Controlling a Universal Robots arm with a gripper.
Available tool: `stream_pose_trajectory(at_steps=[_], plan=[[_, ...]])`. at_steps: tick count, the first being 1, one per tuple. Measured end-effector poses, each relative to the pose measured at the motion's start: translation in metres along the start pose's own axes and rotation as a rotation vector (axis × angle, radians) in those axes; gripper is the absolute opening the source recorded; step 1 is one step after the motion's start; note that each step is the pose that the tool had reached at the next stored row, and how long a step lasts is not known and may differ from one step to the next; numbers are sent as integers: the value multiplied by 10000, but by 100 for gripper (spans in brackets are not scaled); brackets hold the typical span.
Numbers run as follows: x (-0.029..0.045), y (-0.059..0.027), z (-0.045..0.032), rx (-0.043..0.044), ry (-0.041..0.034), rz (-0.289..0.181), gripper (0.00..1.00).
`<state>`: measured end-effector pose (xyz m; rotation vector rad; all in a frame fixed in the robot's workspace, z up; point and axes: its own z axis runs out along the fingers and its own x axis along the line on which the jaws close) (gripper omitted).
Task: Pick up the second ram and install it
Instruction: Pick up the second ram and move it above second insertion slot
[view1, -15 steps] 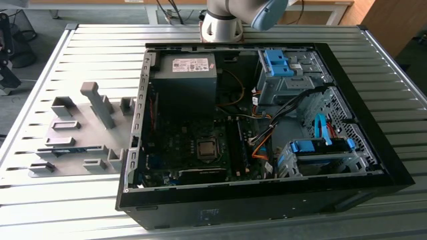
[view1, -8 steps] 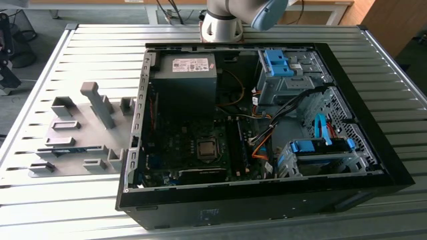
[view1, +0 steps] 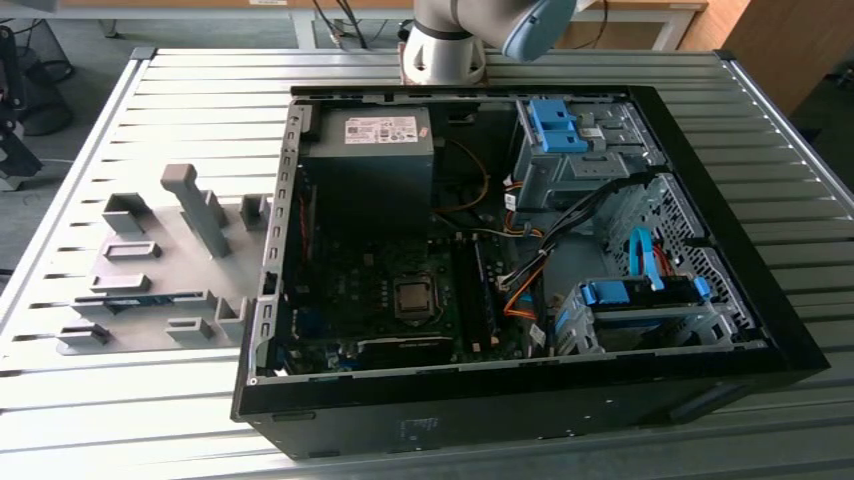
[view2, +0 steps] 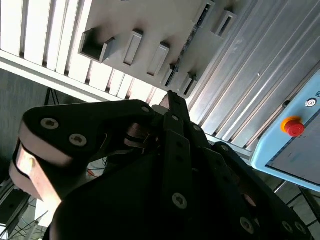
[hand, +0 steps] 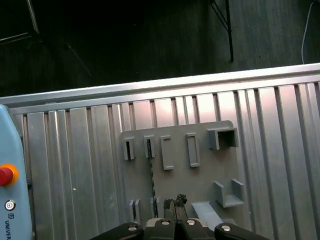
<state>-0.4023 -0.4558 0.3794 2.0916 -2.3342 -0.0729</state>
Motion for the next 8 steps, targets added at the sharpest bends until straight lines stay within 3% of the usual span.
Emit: stream_pose_trajectory(at_steps=[8], plan=[[0, 0, 6, -40, 58, -1451, 10]])
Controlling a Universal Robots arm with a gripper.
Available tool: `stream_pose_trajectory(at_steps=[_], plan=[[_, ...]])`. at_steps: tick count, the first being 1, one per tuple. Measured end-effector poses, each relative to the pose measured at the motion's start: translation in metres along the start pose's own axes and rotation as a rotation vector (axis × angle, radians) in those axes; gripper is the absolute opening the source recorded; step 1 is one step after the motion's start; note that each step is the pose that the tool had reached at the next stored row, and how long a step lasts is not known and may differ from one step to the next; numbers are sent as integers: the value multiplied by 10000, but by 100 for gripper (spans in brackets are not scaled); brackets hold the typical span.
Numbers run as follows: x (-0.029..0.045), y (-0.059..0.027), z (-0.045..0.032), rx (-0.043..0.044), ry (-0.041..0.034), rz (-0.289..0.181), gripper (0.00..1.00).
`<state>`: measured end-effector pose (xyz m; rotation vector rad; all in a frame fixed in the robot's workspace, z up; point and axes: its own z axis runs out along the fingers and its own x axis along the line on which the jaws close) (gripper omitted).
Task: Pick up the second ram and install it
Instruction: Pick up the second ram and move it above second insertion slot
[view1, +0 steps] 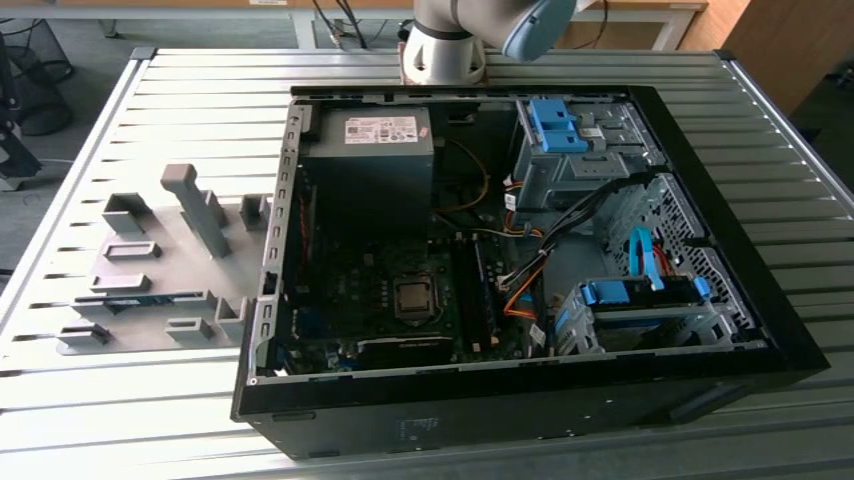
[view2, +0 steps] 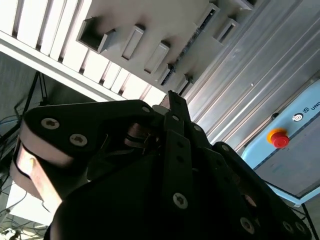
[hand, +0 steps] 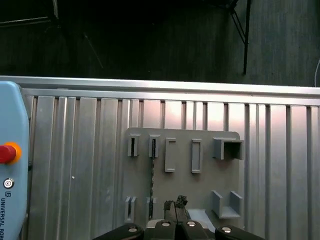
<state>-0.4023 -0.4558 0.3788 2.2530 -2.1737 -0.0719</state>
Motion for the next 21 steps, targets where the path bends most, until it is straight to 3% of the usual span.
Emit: stream_pose_trajectory(at_steps=[3, 9, 13, 17, 21], plan=[[0, 0, 1, -7, 12, -325, 10], [0, -1, 22, -12, 62, -352, 11], [2, -4, 94, 1, 67, -333, 29], [5, -7, 168, 6, 66, -297, 29], [8, -10, 230, 70, 60, -39, 29]])
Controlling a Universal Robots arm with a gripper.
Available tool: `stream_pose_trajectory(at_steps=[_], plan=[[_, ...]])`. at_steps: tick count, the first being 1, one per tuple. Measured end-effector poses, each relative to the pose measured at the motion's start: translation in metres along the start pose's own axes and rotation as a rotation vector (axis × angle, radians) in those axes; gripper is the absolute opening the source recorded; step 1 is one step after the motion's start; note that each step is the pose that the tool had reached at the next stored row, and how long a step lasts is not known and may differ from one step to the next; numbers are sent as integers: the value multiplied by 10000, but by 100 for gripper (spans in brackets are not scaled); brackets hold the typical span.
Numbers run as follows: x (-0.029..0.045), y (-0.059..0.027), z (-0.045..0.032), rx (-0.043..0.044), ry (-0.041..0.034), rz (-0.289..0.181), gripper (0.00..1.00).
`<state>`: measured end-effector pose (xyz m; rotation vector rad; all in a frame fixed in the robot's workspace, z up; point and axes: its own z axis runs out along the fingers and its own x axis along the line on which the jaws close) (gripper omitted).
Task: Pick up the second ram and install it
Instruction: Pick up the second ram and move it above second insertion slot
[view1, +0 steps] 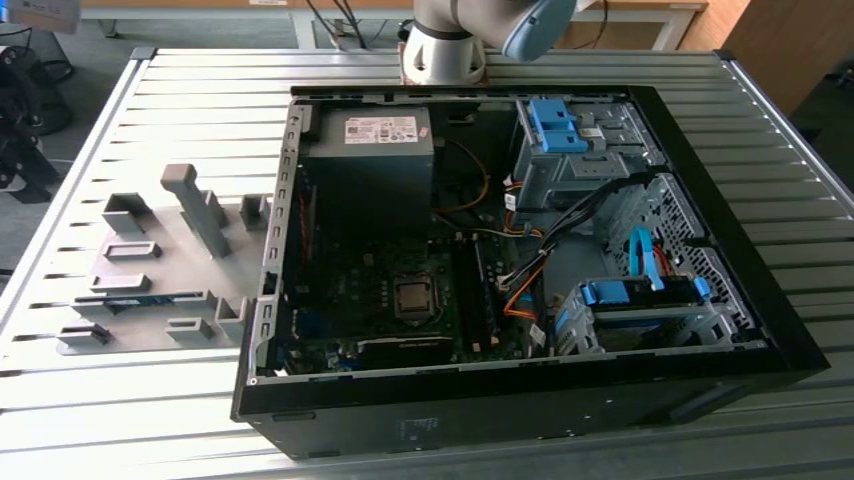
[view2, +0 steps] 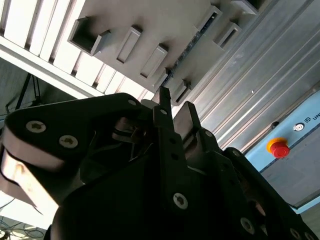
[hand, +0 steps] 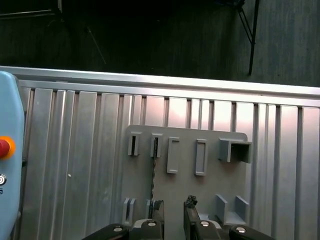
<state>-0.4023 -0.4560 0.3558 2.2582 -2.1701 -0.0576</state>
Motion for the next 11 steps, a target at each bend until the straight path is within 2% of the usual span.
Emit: stream_pose_trajectory(at_steps=[6, 10, 11], plan=[[19, -2, 108, 20, -2, 160, 29], [27, -4, 171, 94, -3, 244, 31], [28, -5, 182, 116, -2, 279, 37]])
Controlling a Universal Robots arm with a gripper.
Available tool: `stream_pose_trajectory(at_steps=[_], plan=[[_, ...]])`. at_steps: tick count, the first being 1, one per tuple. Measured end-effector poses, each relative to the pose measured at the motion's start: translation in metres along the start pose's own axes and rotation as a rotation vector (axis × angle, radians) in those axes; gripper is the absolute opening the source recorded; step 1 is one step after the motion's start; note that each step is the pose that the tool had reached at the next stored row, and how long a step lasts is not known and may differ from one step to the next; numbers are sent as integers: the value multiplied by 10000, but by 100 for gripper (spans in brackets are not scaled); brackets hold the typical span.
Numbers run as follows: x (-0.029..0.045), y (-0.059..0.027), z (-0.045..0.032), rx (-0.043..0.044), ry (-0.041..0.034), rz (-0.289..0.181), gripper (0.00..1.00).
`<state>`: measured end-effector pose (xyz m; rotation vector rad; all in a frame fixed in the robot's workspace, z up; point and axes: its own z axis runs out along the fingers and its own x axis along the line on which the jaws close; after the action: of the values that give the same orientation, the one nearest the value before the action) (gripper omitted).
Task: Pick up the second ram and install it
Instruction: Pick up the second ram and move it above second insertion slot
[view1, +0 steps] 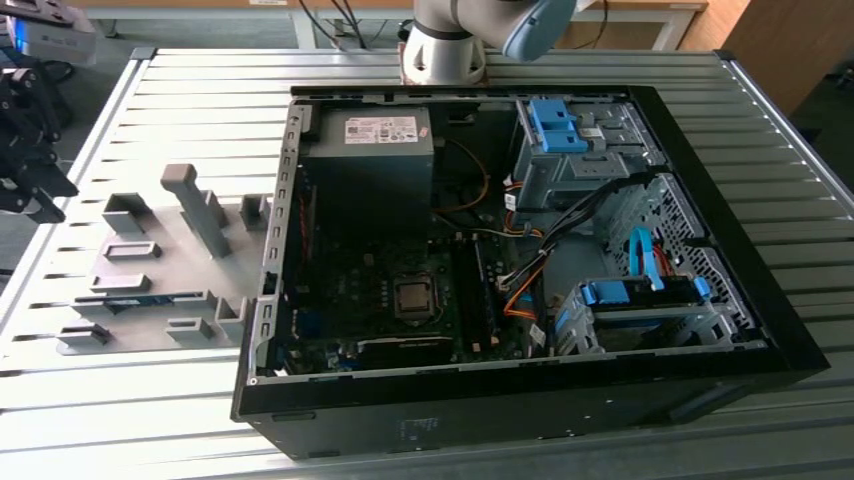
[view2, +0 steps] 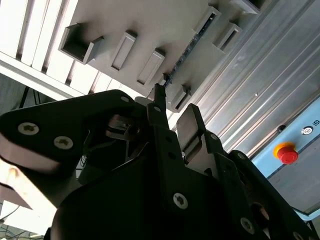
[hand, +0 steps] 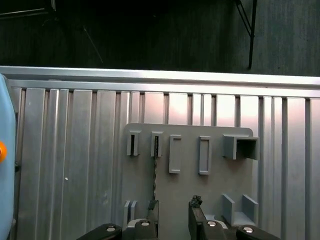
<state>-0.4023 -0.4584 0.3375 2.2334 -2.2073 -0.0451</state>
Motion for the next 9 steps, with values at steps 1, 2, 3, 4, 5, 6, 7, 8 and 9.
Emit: stream_pose_trajectory(at_steps=[1, 2, 3, 4, 5, 6, 7, 8, 9], plan=[[0, 0, 16, 14, -1, 31, 37], [0, 0, 34, 25, -2, 69, 37], [1, 0, 52, 37, -3, 121, 37], [2, 0, 70, 48, -4, 170, 37], [3, 1, 88, 54, -5, 203, 37], [3, 1, 106, 57, -6, 231, 37], [4, 0, 124, 57, -5, 239, 37], [4, 0, 142, 58, -4, 239, 37], [4, -1, 155, 59, -4, 240, 37]])
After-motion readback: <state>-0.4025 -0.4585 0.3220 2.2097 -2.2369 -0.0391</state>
